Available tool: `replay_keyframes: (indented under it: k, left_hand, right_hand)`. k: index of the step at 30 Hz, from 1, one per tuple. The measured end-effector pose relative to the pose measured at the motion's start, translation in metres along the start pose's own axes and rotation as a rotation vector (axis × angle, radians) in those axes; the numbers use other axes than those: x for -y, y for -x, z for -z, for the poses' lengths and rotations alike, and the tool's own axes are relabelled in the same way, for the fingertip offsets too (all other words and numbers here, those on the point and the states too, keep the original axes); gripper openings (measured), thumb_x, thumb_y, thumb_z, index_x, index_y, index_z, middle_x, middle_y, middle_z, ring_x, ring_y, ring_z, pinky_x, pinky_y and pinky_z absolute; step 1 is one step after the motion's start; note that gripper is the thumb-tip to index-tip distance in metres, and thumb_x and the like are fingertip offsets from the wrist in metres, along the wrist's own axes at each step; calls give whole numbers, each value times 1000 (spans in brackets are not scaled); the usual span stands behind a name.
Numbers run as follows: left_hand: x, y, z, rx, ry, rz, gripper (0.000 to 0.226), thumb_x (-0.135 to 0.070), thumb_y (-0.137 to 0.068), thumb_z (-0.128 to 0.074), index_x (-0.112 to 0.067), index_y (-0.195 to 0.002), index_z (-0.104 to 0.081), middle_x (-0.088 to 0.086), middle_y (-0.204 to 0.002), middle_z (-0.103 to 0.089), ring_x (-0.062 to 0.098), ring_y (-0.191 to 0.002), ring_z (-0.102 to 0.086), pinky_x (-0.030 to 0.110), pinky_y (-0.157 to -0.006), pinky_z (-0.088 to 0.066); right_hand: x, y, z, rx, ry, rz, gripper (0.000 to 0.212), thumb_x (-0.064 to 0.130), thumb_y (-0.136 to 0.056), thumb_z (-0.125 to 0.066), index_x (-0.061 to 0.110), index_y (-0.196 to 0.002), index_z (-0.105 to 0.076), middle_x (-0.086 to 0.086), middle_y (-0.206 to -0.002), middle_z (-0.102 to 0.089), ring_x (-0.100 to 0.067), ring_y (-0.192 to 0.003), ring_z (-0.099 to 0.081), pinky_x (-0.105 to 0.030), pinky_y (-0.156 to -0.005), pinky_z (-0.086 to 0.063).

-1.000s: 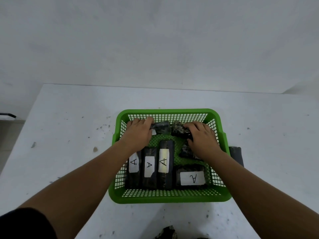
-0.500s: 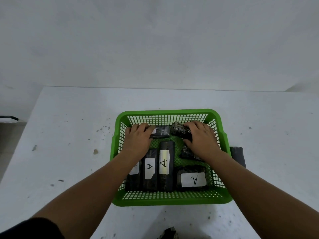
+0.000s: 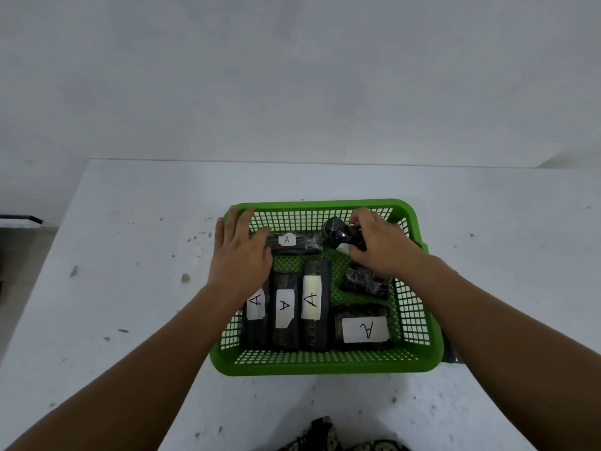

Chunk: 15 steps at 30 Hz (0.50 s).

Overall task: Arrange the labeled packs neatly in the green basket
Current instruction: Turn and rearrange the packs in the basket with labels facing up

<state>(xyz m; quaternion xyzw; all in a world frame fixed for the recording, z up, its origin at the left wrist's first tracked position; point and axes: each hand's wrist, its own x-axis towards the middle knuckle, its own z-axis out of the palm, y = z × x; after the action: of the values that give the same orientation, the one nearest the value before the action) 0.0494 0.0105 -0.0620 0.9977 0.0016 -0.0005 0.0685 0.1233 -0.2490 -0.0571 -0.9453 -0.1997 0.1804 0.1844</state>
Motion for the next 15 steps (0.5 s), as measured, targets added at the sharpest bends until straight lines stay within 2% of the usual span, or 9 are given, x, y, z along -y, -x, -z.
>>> replay_keyframes:
  k: [2, 4, 7, 9, 11, 13, 15]
  left_hand:
    - [-2, 1, 0, 13, 21, -11, 36, -26, -89, -45, -14, -122, -55, 18, -150, -31, 38, -143, -13, 53, -118, -11]
    - [-3, 1, 2, -11, 71, 1, 34, -25, -89, -45, -12, -118, -57, 19, -148, -35, 38, -142, -17, 53, -117, -18]
    - [2, 5, 1, 37, 27, 35, 37, -29, -89, -43, -14, -121, -55, 17, -150, -32, 35, -143, -15, 51, -117, -17]
    - [4, 9, -2, 82, -15, 19, 40, -32, -90, -41, -14, -124, -54, 15, -151, -32, 34, -144, -16, 49, -118, -13]
    - [2, 10, -3, 93, -42, -7, 40, -35, -90, -39, -17, -123, -55, 12, -150, -34, 34, -143, -19, 50, -118, -14]
    - [1, 10, -2, 87, -56, -3, 39, -37, -90, -38, -21, -120, -56, 9, -149, -38, 33, -142, -22, 52, -117, -14]
    - [1, 10, -2, 76, -37, 25, 37, -38, -89, -38, -23, -117, -58, 6, -146, -42, 31, -141, -24, 54, -116, -12]
  right_hand:
    - [-1, 0, 0, 70, 3, -3, 43, 50, -85, -55, 23, -114, -37, -6, -115, -53, -21, -86, -53, -41, -84, -44]
    - [-3, -2, -1, 115, -27, -32, 42, 47, -88, -52, 21, -119, -40, -9, -117, -52, -24, -87, -53, -41, -83, -45]
    - [-6, -3, -7, 32, 33, -72, 40, 36, -93, -44, 20, -130, -43, -14, -130, -49, -33, -114, -46, -47, -98, -39]
    - [-6, 0, -12, -75, 150, -76, 41, 36, -94, -41, 22, -132, -45, -12, -136, -44, -35, -123, -37, -52, -104, -32]
    - [-5, 5, -17, -89, 274, -69, 50, 48, -90, -44, 25, -134, -43, -11, -138, -37, -35, -124, -33, -54, -104, -27]
    - [-5, 8, -22, 19, 396, -77, 68, 60, -82, -51, 26, -139, -33, -10, -139, -31, -35, -126, -30, -55, -105, -26]
    - [-4, 7, -25, 67, 406, -93, 73, 53, -83, -58, 24, -142, -26, -10, -140, -34, -35, -126, -33, -52, -106, -28]
